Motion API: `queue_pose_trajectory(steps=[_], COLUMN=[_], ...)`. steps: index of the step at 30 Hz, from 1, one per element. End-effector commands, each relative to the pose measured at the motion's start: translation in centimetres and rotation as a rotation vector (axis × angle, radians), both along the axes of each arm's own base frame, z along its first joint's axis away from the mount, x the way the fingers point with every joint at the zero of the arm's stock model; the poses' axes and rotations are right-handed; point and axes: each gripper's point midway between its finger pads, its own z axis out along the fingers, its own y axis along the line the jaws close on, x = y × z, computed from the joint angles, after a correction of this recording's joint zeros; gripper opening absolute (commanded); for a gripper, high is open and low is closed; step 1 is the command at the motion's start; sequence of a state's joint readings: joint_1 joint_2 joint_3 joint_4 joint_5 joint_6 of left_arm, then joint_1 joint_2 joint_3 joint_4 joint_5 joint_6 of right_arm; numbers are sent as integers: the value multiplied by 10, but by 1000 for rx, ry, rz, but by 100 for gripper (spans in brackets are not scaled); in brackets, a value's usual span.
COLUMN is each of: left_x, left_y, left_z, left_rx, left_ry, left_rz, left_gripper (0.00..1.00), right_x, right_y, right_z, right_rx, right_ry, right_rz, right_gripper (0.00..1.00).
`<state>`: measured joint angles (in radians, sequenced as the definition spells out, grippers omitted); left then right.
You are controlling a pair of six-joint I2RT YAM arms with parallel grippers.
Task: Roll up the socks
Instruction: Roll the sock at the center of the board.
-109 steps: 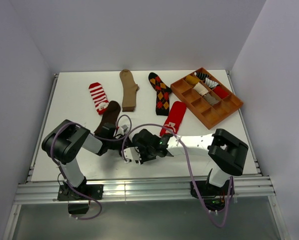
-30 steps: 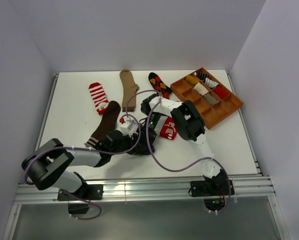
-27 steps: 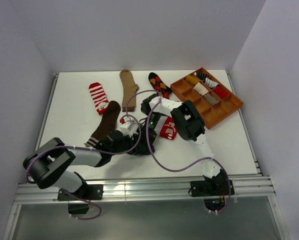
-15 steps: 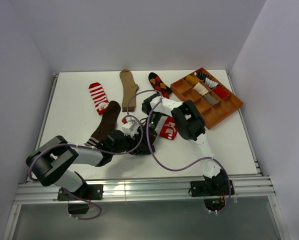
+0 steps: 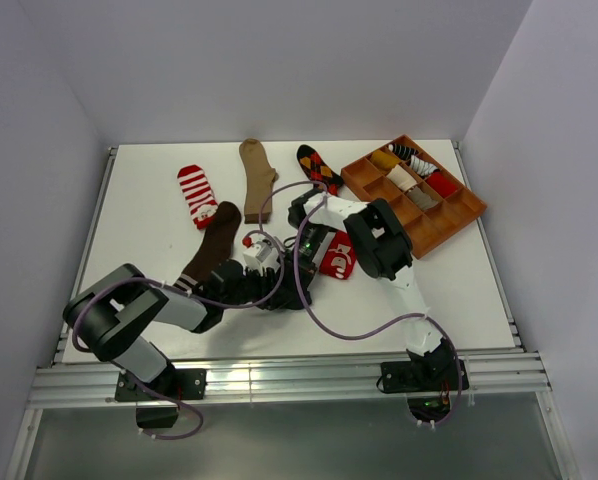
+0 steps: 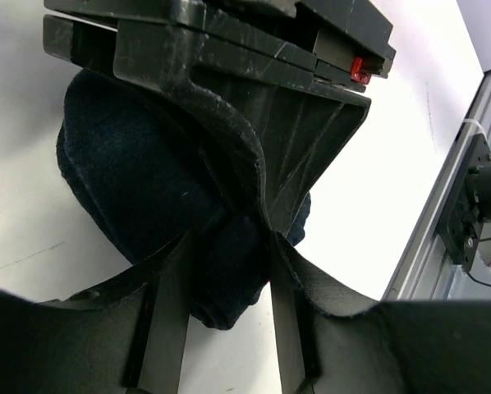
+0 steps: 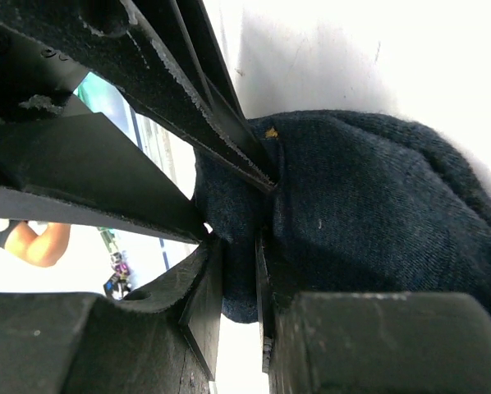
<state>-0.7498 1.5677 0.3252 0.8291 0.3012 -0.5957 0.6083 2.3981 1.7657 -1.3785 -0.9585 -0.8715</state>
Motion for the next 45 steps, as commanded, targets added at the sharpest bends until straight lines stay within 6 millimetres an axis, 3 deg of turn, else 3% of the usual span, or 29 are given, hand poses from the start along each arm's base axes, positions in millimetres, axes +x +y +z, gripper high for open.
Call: queue_pose_trajectory(steps=[1, 13, 19, 24, 25, 27, 31, 39, 45], left_x=[-8, -14, -19, -22, -20, -23, -25, -26, -26], left_y=[5, 5, 2, 3, 6, 6, 9, 11, 13], left_z=[-19, -23, -30, -38, -42, -46, -51, -51, -57], left_rx=[39, 21, 26, 52, 71, 93, 125, 143, 156], left_ry=[54, 100, 154, 239, 254, 296, 350, 398, 440], left_rz=[-15, -24, -42, -14, 6, 9, 28, 57, 83], left_gripper=[44, 42, 31, 13, 6, 0, 0, 0, 0], right_x=[-6, 3, 9, 16, 23, 26, 35, 58, 78], right_y=[-17, -24, -22, -22, -20, -22, -19, -26, -51], right_z=[-2, -9, -10, -13, -11, -8, 3, 34, 50], right_rx=[-73, -110, -111, -125, -115, -116, -83, -31, -16], right_ry=[28, -14, -53, -122, -173, -205, -288, -427, -498], right_rz=[12, -38, -54, -79, -86, -97, -115, -215, -319], right_gripper=[21, 21, 22, 37, 43, 48, 57, 59, 60])
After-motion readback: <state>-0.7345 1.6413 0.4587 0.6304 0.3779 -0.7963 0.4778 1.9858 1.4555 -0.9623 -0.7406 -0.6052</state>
